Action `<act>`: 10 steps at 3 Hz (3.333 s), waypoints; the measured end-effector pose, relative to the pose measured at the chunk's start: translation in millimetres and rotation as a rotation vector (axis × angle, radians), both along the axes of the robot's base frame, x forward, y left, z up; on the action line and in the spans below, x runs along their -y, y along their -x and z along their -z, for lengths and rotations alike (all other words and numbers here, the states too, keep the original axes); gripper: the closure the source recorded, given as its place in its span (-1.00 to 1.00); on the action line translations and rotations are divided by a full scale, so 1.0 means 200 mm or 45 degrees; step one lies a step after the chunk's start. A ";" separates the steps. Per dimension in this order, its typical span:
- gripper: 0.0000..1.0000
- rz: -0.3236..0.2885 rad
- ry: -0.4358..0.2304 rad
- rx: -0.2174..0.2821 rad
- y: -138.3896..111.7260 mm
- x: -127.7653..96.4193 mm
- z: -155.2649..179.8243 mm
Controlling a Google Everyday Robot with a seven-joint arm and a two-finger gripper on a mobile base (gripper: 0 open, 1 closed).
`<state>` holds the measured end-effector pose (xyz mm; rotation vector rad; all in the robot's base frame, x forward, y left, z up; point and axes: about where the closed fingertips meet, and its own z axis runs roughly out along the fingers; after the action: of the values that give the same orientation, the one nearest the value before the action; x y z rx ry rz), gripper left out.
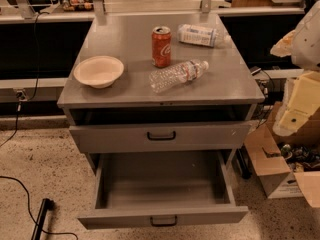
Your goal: Place water bottle into middle drawer
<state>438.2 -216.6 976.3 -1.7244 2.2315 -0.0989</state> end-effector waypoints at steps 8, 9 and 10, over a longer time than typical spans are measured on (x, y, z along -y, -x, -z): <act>-1.00 -0.861 0.171 -0.044 -0.95 -1.04 0.58; -1.00 -0.841 0.234 -0.061 -1.03 -1.01 0.65; -0.71 -0.820 0.282 -0.073 -1.10 -0.97 0.68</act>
Offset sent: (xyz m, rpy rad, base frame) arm 0.0395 0.0574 -0.0002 0.0048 -0.0689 0.2111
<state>659.1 -22.3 840.8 -2.5017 1.6383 -0.1507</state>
